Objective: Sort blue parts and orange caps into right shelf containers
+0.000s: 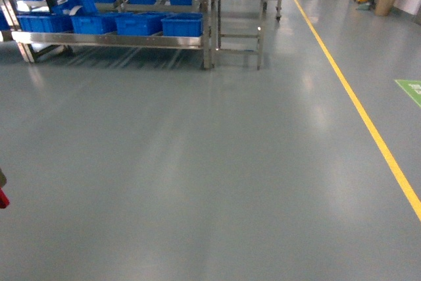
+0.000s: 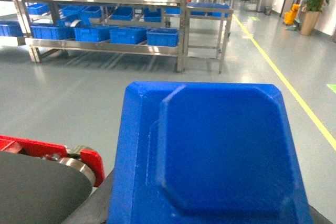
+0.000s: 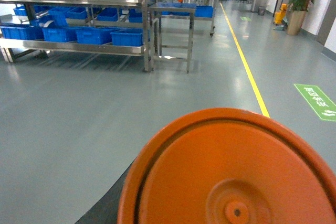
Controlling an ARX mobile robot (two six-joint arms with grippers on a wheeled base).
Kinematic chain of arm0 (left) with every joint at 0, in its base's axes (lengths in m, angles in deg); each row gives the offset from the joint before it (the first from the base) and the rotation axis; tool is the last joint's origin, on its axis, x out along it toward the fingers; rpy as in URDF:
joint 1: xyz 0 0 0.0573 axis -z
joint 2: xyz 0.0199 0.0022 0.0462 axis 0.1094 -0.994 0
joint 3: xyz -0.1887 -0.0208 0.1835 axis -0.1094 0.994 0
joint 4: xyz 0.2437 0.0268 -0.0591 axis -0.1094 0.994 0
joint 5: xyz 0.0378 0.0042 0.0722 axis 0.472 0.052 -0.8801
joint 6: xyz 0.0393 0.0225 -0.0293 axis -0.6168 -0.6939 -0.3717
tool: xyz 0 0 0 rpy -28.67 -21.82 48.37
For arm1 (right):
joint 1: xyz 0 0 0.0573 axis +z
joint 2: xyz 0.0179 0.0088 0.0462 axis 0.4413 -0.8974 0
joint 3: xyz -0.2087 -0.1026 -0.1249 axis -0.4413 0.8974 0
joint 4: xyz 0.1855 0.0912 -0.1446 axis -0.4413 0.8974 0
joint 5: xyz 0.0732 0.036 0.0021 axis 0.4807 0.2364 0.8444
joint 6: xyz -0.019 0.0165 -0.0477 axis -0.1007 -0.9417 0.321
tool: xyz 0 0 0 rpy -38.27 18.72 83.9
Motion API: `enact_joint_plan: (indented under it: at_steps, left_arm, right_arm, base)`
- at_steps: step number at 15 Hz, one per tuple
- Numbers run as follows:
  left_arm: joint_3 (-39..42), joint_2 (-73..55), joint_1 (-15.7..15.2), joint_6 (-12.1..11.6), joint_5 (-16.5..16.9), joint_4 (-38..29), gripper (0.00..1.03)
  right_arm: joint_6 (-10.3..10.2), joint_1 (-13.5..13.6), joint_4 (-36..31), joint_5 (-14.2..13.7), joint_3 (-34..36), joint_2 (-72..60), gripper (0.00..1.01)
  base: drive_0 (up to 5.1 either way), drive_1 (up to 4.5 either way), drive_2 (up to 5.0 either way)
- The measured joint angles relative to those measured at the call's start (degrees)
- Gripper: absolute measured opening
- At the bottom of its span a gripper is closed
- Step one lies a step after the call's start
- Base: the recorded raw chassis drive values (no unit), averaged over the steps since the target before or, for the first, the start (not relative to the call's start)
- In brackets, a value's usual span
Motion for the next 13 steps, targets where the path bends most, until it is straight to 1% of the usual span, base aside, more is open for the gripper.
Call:
enact_joint_plan:
  at_steps: [7,9,13]
  left_arm:
    - [0.00,0.00,0.00,0.00,0.00,0.00,0.42]
    - [0.00,0.00,0.00,0.00,0.00,0.02,0.42]
    - [0.00,0.00,0.00,0.00,0.00,-0.20,0.42]
  right_arm:
    - [0.00,0.00,0.00,0.00,0.00,0.00,0.43]
    - [0.00,0.00,0.02,0.00,0.00,0.00,0.43]
    - [0.00,0.00,-0.26,0.00,0.00,0.00,0.43]
  base:
    - [-1.7,-1.67,-1.7]
    - [-1.8,2.52,-6.1]
    - [-0.8,3.49,-5.1]
